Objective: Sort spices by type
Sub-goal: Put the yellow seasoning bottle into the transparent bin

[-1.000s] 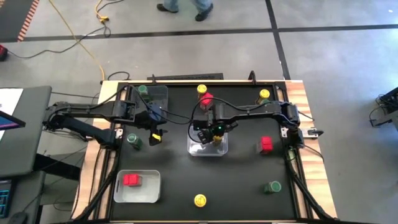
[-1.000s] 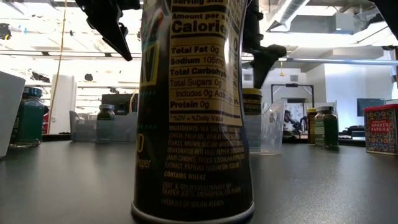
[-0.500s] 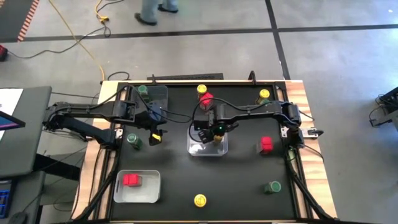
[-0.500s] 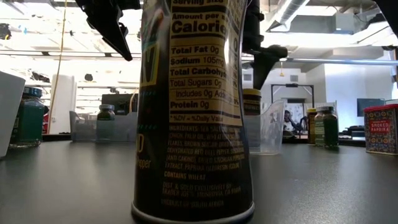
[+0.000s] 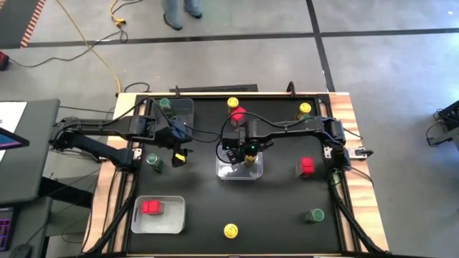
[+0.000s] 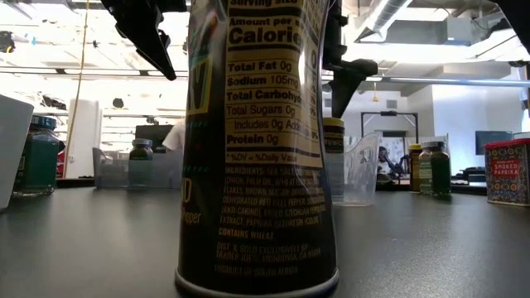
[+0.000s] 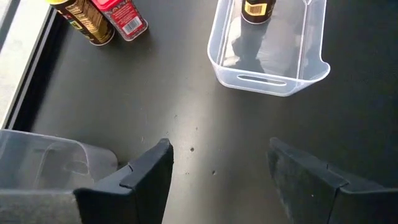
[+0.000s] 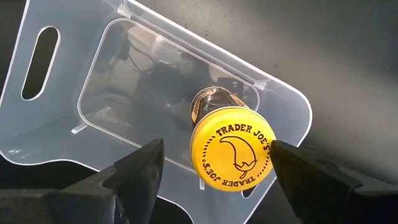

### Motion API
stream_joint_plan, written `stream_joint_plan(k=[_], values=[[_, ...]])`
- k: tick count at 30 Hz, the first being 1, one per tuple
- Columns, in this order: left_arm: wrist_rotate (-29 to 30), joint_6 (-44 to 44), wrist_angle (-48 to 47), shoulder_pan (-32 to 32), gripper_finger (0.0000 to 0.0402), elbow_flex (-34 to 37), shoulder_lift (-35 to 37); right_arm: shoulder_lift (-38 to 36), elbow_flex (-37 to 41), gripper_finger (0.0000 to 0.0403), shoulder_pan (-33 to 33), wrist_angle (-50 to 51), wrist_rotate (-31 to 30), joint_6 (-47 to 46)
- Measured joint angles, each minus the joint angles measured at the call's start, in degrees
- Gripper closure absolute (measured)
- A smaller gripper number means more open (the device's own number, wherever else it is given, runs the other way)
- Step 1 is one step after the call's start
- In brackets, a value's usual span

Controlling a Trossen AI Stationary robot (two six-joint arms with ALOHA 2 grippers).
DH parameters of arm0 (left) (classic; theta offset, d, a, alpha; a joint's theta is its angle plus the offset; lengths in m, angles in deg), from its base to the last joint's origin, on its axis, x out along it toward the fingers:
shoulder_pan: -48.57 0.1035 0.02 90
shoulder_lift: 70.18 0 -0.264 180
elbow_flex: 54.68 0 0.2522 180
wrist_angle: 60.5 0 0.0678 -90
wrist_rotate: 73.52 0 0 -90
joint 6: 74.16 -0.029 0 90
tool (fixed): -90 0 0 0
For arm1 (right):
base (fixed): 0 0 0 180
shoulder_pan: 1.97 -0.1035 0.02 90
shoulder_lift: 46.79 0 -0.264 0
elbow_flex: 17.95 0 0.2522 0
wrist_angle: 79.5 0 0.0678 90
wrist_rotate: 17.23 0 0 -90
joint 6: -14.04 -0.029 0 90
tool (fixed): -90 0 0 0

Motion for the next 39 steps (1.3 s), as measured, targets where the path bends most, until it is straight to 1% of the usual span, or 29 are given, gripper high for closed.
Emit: stream_joint_plan(k=[5,10,17,22,28,31,36,39], values=[[0.0,0.0,0.0,0.0,0.0154,0.0,0.0,0.0,-0.1,0.0072,-0.2,0.7,-0.2,0.0],[0.0,0.0,0.0,0.0,0.0154,0.0,-0.1,0.0,-0.1,0.0072,-0.2,2.5,-2.7,-1.2],[0.0,0.0,0.0,0.0,0.0154,0.0,-0.1,0.0,-0.1,0.0072,-0.2,2.8,-2.8,-0.8],[0.0,-1.5,0.3,0.0,0.0154,0.0,-0.1,-2.5,-0.2,0.0074,-1.1,2.8,-2.9,-0.4],[0.0,-1.5,1.5,0.0,0.0154,0.0,-0.1,-8.9,-0.2,0.0083,-4.9,2.3,-7.0,-1.4],[0.0,-1.3,1.4,0.0,0.0154,0.0,-0.1,-11.8,-0.2,0.0085,-7.3,4.0,-6.5,-1.4],[0.0,4.1,1.6,0.0,0.0154,0.0,-0.1,-13.2,2.2,0.0085,-13.1,7.6,-6.2,-1.8],[-0.6,5.0,1.5,-0.4,0.0154,0.0,-0.1,-13.2,5.0,0.0085,-17.3,7.4,-6.1,-2.5]])
